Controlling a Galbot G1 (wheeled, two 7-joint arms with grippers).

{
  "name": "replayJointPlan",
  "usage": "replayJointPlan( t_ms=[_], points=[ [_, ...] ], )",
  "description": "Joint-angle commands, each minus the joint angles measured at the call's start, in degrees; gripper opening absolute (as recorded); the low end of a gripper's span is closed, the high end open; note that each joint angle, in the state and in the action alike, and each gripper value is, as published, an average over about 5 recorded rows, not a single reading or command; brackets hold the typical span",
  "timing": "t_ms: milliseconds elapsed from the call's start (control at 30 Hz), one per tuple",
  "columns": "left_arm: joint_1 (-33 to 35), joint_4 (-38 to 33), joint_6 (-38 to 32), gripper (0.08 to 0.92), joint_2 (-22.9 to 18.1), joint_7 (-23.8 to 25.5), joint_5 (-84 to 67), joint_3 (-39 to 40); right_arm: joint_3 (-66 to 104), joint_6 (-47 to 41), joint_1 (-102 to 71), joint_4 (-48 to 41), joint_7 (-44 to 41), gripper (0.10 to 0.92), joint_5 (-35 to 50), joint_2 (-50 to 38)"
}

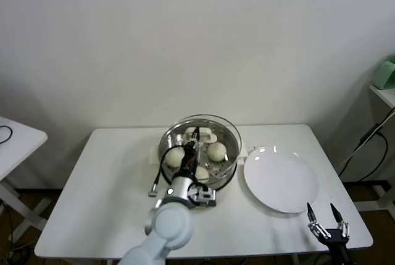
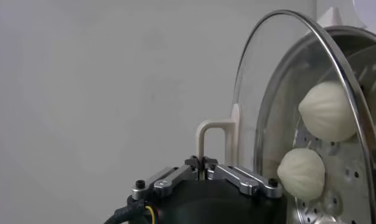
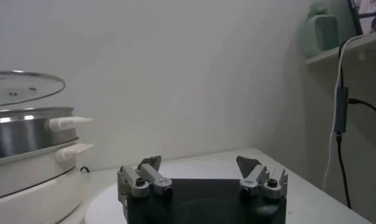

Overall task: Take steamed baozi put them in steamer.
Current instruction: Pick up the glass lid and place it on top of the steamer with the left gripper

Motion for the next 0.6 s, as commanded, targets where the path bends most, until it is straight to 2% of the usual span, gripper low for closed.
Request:
replayJointPlan(
  t_ms=[33,600],
  points=[
    [-0.6,4.4,0.0,0.132,-1.4,-2.6,-0.3,0.2,0.0,0.1,0.1,-0.2,0.0,0.823,0.0,0.1],
    [0.7,6.6,-0.4,0.132,-2.9,-2.9,3.1,-0.5,-0.2,0.1,0.8,-0.5,-0.1,0.823,0.2,0.3]
  ],
)
